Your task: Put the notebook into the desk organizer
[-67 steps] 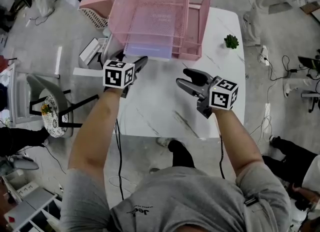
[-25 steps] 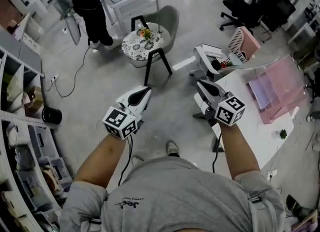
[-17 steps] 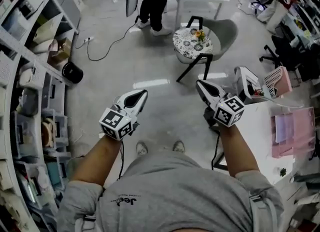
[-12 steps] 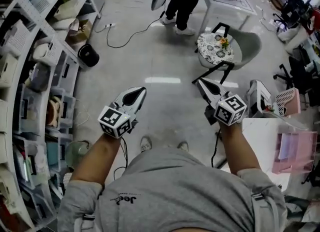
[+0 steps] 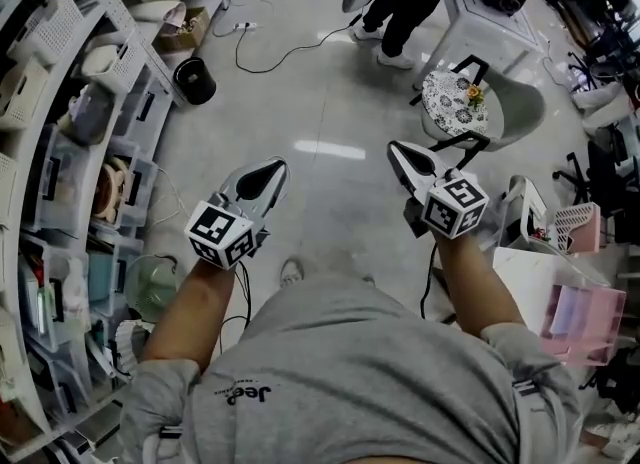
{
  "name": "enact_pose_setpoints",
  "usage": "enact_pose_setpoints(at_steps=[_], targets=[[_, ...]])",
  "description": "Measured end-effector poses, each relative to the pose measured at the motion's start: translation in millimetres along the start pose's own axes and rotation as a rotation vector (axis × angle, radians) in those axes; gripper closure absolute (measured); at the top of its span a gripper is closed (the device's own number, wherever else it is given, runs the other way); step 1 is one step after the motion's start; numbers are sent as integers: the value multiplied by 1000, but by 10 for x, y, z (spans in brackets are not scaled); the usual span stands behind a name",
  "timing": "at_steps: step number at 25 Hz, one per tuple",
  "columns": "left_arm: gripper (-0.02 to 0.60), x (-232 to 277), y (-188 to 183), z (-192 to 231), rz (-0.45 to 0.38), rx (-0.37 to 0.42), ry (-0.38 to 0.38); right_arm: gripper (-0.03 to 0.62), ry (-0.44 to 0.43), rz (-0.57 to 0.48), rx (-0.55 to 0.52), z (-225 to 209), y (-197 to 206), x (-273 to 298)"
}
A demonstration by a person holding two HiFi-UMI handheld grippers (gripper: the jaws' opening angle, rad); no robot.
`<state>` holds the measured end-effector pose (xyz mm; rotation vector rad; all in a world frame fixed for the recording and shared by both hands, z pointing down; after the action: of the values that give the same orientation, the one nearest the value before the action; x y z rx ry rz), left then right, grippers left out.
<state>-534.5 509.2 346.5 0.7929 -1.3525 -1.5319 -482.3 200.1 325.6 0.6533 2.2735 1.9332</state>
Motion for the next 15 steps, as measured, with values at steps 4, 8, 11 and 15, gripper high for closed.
enact_pose_setpoints(at_steps=[4, 8, 11, 15], targets=[[525, 42, -39, 40, -8, -5, 13, 592, 1, 11, -6, -17, -20, -1], [525, 173, -52, 16, -13, -7, 35, 592, 14, 12, -12, -97, -30, -58], [525, 251, -66, -22, -11, -7, 54, 592, 18, 6, -17, -125, -56, -92], [525, 334, -85, -69, -6, -5, 65, 592, 22, -2, -15, -170, -81, -160]])
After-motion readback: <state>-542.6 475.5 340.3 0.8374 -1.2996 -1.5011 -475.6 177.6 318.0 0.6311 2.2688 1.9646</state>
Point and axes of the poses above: the fingertips, and each gripper's own axes: x forward along the fingers, z to its left, y out of its underside, the point moved 8 cm from there along -x, backward along the fingers, and after that the axes turned 6 degrees about y, right-handed, at the moved point
